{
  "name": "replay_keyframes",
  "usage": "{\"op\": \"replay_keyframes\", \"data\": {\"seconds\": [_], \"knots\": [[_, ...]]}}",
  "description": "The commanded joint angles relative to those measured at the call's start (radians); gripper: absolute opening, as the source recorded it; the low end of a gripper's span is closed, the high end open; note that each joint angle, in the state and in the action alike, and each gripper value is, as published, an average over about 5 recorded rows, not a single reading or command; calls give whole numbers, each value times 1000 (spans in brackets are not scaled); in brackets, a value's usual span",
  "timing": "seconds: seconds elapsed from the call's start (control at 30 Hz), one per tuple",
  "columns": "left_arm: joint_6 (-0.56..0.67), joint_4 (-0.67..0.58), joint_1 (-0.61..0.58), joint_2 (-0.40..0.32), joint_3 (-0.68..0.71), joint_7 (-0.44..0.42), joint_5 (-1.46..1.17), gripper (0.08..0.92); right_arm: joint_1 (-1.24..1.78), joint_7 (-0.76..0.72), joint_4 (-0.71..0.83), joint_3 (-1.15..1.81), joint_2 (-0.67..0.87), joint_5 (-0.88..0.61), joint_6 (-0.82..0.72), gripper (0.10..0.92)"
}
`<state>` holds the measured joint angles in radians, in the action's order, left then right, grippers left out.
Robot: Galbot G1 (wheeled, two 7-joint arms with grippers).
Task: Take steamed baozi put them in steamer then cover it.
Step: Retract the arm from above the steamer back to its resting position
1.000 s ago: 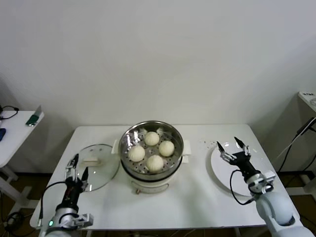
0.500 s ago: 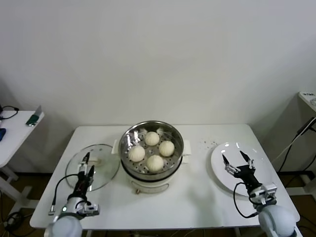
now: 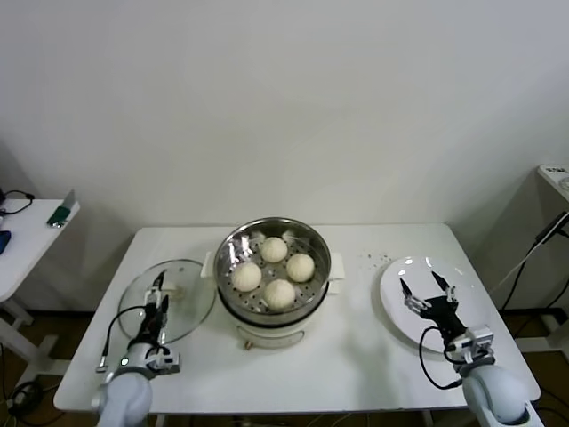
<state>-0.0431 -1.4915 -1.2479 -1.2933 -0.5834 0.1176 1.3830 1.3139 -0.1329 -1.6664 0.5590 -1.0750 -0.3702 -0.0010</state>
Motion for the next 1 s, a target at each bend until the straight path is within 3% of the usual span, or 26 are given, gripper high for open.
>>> {"op": "replay_keyframes", "data": {"seconds": [0.03, 0.7, 1.0], "knots": [[6, 149, 114, -5, 8, 55, 17, 823, -27, -1, 19, -13, -4, 25, -1, 823], [20, 263, 208, 14, 32, 72, 7, 811, -36, -8, 42, -27, -31, 75, 11, 823], [28, 257, 190, 15, 26, 64, -9, 576, -52, -9, 54, -40, -45, 84, 15, 823]]}}
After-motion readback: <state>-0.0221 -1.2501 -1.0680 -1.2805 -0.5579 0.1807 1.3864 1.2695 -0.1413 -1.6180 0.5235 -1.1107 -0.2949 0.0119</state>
